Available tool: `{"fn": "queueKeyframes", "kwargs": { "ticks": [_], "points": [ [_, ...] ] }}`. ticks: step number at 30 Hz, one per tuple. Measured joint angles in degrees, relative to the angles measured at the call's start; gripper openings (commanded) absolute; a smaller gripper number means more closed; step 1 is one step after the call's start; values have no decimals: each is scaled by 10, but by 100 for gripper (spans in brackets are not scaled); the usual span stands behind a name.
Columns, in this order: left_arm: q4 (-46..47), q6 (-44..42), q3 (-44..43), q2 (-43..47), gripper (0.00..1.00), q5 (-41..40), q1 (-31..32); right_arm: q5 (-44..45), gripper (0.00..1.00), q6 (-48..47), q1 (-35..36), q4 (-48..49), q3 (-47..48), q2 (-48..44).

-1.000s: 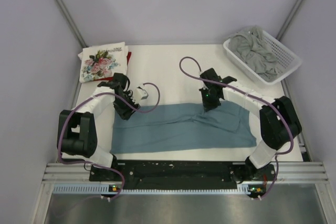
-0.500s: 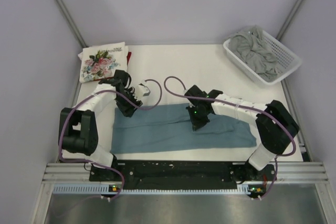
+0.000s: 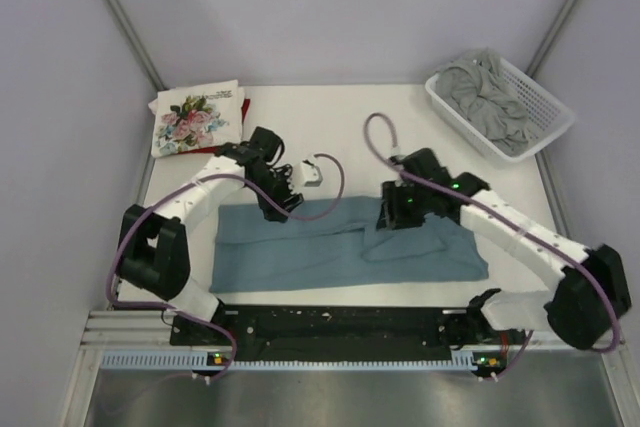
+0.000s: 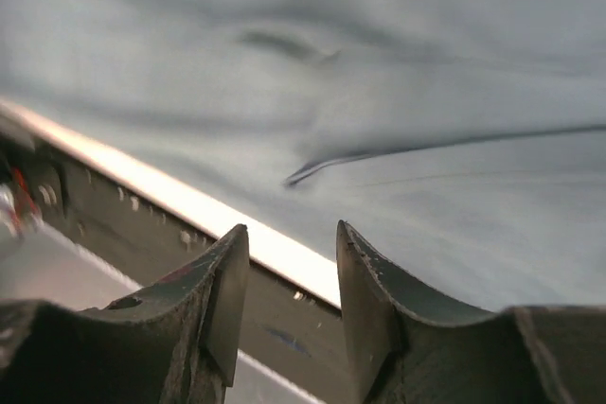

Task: Fold and stack the t-shirts
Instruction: Fold the other side of the tshirt into a rectangle

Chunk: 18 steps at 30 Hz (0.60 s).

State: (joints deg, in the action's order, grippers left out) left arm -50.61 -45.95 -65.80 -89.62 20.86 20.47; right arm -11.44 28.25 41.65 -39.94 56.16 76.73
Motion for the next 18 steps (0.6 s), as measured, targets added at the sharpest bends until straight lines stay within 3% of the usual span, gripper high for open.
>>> {"fn": "queueKeyframes", "kwargs": {
  "ticks": [5, 7, 11, 18],
  "points": [
    [-7, 28, -56, -7, 54, 35, 120, 12, 44, 2, -235, 10, -61, -97],
    [2, 47, -83, -24, 55, 40, 181, 19, 45, -7, -280, 9, -80, -89],
    [28, 104, -117, -77, 59, 70, 266, 22, 47, -29, -306, 11, -90, -37],
    [76, 191, -155, -171, 62, 114, 308, 18, 46, -52, -319, 45, -112, 15]
  ]
}}
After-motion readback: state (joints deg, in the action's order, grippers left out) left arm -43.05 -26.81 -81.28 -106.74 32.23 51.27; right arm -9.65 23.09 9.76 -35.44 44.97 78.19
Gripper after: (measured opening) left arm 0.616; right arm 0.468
